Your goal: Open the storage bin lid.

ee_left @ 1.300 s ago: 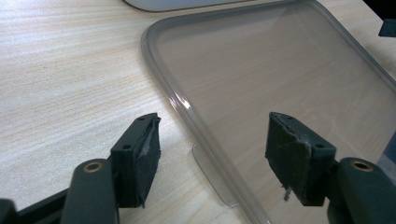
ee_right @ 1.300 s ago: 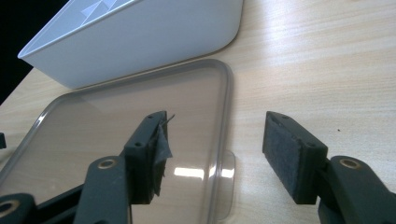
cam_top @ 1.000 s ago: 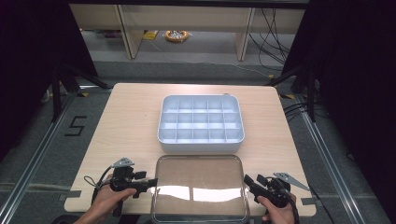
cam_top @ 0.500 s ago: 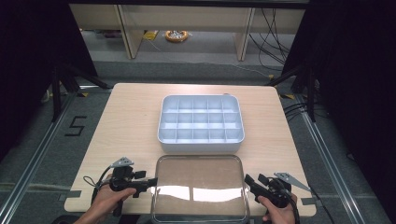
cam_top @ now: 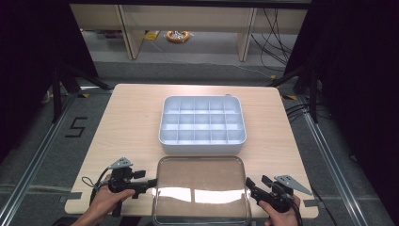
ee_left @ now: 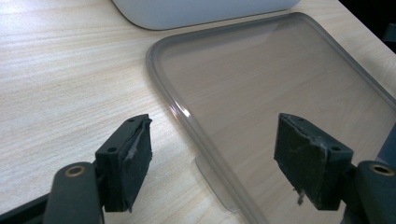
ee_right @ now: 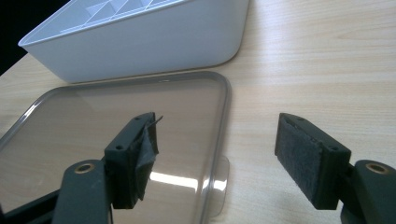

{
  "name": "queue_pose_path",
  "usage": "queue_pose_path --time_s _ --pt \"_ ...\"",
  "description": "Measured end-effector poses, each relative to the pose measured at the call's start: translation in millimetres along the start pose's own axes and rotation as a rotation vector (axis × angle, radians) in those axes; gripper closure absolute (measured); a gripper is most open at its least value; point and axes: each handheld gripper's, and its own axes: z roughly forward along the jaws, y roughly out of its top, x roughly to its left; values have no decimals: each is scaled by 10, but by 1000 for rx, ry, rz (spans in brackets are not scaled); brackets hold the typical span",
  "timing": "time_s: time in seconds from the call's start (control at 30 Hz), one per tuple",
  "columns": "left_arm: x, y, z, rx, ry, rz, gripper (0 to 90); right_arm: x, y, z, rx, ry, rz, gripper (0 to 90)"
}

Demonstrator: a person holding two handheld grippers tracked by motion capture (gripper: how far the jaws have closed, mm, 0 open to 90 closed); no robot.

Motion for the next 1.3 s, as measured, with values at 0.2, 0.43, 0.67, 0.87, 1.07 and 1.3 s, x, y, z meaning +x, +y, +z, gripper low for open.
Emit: queue_pose_path --time_s 0.2,0.43,0.67,0.87,1.07,1.3 --pt "13 -10 -54 -9 -10 17 252 -47 -19 -47 -21 11 -65 291" --pt "13 -45 -131 -15 -40 27 226 -26 -65 -113 -25 13 -88 266" --pt "-7 -122 -233 -10 -57 51 209 26 -122 -173 -15 29 -56 243" --pt "-38 -187 -312 -4 -53 64 208 21 -165 -220 -19 31 -92 241" --pt "-84 -240 -333 -4 -56 54 209 74 -210 -275 -6 30 -57 238" --pt "-143 -295 -358 -1 -52 64 210 82 -260 -314 2 44 -98 232"
